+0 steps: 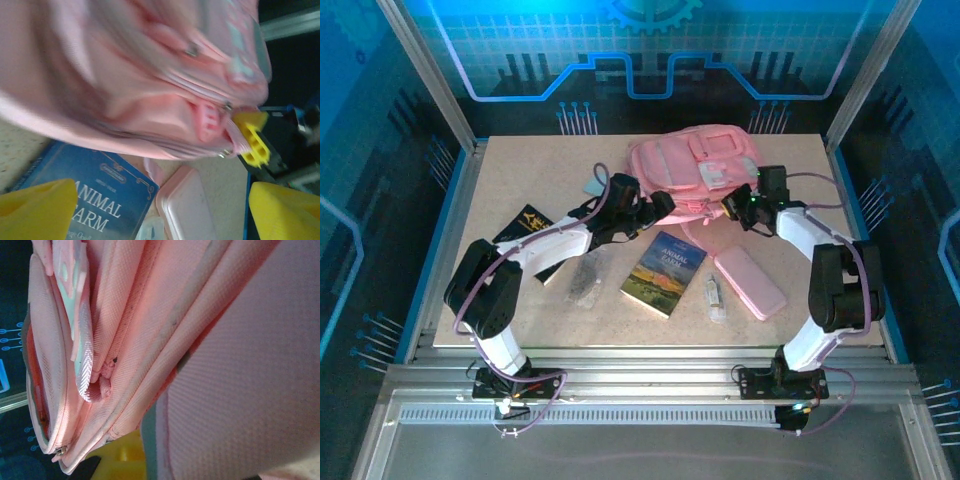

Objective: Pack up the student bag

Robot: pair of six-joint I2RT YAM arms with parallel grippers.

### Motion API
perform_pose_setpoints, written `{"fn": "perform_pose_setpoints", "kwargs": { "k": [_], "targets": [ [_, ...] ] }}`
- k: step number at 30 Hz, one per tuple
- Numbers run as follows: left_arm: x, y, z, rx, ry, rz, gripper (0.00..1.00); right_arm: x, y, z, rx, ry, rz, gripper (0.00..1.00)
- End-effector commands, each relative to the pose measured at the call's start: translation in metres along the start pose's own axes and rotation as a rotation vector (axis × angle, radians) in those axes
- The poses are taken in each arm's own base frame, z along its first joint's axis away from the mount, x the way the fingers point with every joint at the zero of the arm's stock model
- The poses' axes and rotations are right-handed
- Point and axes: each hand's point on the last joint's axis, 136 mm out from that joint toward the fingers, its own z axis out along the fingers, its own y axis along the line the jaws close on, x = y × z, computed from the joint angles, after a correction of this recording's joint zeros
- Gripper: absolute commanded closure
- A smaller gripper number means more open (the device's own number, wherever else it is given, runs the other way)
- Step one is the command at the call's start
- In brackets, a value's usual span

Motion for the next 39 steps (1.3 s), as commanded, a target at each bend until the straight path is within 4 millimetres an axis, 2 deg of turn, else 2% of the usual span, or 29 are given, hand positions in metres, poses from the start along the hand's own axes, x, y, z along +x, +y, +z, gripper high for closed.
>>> {"fn": "perform_pose_setpoints", "kwargs": {
  "k": [1, 3, 7, 15, 18, 24, 27, 34, 39],
  "targets": [
    [0.023, -0.036, -0.001, 0.068, 0.062, 0.218, 0.17, 0.011, 0.039, 0.001, -0.044, 0.014, 0.069, 1.0],
    [0.036, -0.045, 0.005, 0.099, 0.094, 0.268, 0.21, 0.015, 0.047, 0.003, -0.05, 0.024, 0.081, 1.0],
    [0.049, -0.051, 0.024, 0.177, 0.125, 0.28, 0.24, 0.019, 0.059, 0.0, -0.057, 0.035, 0.113, 1.0],
    [0.044, -0.06, 0.059, 0.276, 0.104, 0.334, 0.23, 0.021, 0.078, -0.011, -0.088, 0.068, 0.127, 1.0],
    [0.032, -0.063, 0.069, 0.304, 0.094, 0.323, 0.21, 0.022, 0.078, -0.013, -0.091, 0.074, 0.117, 1.0],
    [0.001, -0.063, 0.071, 0.339, 0.045, 0.319, 0.19, 0.023, 0.074, -0.01, -0.129, 0.087, 0.142, 1.0],
    [-0.009, -0.061, 0.076, 0.338, 0.031, 0.313, 0.2, 0.024, 0.078, -0.01, -0.139, 0.099, 0.139, 1.0],
    [-0.014, -0.078, 0.081, 0.405, 0.046, 0.329, 0.21, 0.029, 0.085, -0.012, -0.163, 0.126, 0.159, 1.0],
    [-0.01, -0.099, 0.073, 0.514, 0.08, 0.274, 0.31, 0.031, 0.083, -0.006, -0.167, 0.138, 0.203, 1.0]
  ]
}}
